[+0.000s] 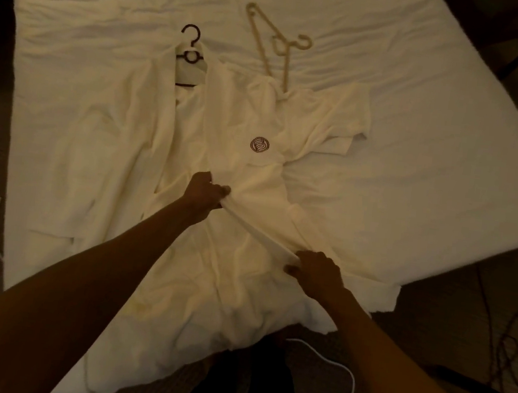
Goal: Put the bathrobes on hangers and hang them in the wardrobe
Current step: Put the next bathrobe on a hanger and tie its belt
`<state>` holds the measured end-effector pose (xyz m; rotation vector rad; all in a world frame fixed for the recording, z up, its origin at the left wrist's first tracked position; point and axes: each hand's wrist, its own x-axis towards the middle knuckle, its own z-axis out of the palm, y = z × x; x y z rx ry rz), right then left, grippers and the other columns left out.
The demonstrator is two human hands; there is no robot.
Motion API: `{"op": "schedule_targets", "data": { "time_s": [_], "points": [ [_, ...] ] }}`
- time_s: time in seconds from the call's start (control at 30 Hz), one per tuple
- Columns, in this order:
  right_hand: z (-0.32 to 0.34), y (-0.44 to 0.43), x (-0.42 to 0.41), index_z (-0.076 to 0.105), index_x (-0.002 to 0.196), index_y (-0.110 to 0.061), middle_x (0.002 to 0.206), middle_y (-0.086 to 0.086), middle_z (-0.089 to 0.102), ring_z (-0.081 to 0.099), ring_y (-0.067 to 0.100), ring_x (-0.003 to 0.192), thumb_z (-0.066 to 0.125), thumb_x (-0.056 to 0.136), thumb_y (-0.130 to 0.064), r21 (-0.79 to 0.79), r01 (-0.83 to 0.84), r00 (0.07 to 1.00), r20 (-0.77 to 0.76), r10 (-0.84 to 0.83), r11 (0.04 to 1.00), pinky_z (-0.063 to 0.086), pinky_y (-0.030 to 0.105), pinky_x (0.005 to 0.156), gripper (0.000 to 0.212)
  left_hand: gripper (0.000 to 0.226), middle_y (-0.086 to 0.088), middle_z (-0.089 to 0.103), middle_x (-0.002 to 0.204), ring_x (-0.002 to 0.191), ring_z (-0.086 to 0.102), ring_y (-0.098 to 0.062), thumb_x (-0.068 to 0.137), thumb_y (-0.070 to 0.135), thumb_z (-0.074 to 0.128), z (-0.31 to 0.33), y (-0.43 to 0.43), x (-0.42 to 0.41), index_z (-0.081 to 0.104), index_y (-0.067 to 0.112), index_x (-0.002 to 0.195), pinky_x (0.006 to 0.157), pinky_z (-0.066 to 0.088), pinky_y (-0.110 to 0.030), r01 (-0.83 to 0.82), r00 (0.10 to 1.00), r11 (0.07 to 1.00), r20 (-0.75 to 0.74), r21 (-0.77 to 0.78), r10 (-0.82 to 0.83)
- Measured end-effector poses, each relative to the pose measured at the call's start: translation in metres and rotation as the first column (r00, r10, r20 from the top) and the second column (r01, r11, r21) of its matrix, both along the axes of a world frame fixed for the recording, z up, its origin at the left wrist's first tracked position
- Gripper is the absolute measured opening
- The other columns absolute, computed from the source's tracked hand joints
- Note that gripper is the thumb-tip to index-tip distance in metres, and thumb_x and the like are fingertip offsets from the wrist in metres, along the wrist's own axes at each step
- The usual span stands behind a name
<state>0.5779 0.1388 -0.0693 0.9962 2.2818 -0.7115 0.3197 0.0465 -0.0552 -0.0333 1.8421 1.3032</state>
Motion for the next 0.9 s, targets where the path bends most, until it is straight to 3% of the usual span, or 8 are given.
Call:
{"op": "schedule_targets", "data": {
  "time_s": [0.13,0.3,0.4,0.53,0.6,0.67,0.8,0.9],
  "points": [
    [-0.007,-0.034,-0.004,0.050,0.138,-0.019,0.137,0.009,0.053,0.050,0.026,0.122,0.050,0.097,-0.047,-0.209,-0.051,0.998,-0.048,0.042,0.977,0.038,0.032,0.101,0.049,0.030,-0.013,0.064,0.113,0.098,0.062,-0.029,0.093,0.003,0.062,-0.005,-0.010,0.010,0.060,0.000,0.123,0.075,0.055,-0.040,-0.097,0.995,0.995,-0.021,0.008,0.098],
    [0.004,-0.087,-0.035,0.051,0.134,-0.007,0.132,0.010,0.054,0.049,0.026,0.123,0.056,0.097,-0.036,-0.367,0.068,0.971,-0.191,-0.147,0.928,0.032,0.024,0.102,0.047,0.025,-0.008,0.066,0.102,0.083,0.065,-0.024,0.092,0.007,0.066,0.001,-0.024,0.018,0.058,0.010,0.115,0.063,0.054,-0.035,0.145,0.985,0.983,0.107,-0.110,-0.134],
    [0.004,-0.110,-0.053,0.054,0.132,-0.008,0.131,0.009,0.057,0.052,0.026,0.120,0.058,0.093,-0.044,-0.433,0.048,0.962,-0.224,-0.159,0.900,0.038,0.036,0.106,0.053,0.031,-0.010,0.065,0.110,0.095,0.065,-0.028,0.089,0.010,0.070,-0.004,-0.045,0.005,0.061,0.004,0.118,0.062,0.055,-0.034,0.154,0.988,0.978,0.018,-0.141,-0.153],
    [0.004,-0.109,-0.067,0.064,0.107,-0.010,0.103,0.003,0.063,0.060,0.020,0.096,0.057,0.089,-0.056,-0.440,-0.023,0.977,-0.198,-0.073,0.898,0.046,0.031,0.082,0.050,0.043,-0.014,0.064,0.118,0.105,0.063,-0.032,0.086,0.016,0.075,-0.018,-0.080,-0.014,0.062,0.002,0.124,0.075,0.060,-0.043,0.064,0.994,0.982,-0.080,-0.175,-0.079],
    [0.008,-0.096,-0.070,0.067,0.093,-0.008,0.089,0.006,0.070,0.067,0.021,0.079,0.058,0.090,-0.055,-0.519,0.168,0.935,-0.186,-0.303,0.838,0.057,0.039,0.073,0.047,0.045,-0.015,0.066,0.117,0.103,0.065,-0.034,0.085,0.026,0.076,-0.030,-0.097,-0.015,0.065,0.005,0.122,0.080,0.060,-0.048,0.030,0.990,0.975,-0.125,-0.221,-0.059],
    [0.003,-0.081,-0.071,0.067,0.092,-0.010,0.086,0.006,0.072,0.068,0.021,0.075,0.058,0.093,-0.046,-0.403,0.308,0.853,-0.284,-0.438,0.862,0.058,0.042,0.073,0.038,0.038,-0.012,0.069,0.108,0.099,0.065,-0.033,0.082,0.040,0.075,-0.046,-0.107,-0.013,0.070,0.012,0.108,0.084,0.058,-0.051,0.013,0.984,0.962,-0.166,-0.274,-0.060],
    [-0.012,-0.051,-0.063,0.053,0.117,-0.011,0.114,0.011,0.055,0.056,0.027,0.102,0.060,0.092,-0.029,0.080,0.455,0.748,-0.576,-0.331,0.887,0.046,0.038,0.084,0.031,0.033,-0.011,0.068,0.107,0.096,0.067,-0.030,0.089,0.033,0.072,-0.049,-0.110,0.007,0.062,0.011,0.112,0.080,0.059,-0.047,0.042,0.998,0.974,0.047,-0.224,-0.032],
    [-0.026,-0.037,-0.058,0.039,0.137,-0.011,0.135,0.016,0.043,0.045,0.033,0.121,0.060,0.091,-0.041,0.095,0.472,0.817,-0.421,-0.394,0.877,0.042,0.048,0.096,0.059,0.022,-0.012,0.072,0.097,0.086,0.071,-0.026,0.089,0.018,0.072,-0.047,-0.115,0.027,0.062,0.008,0.105,0.078,0.058,-0.043,0.219,0.963,0.956,0.200,-0.197,-0.180]
  ]
}}
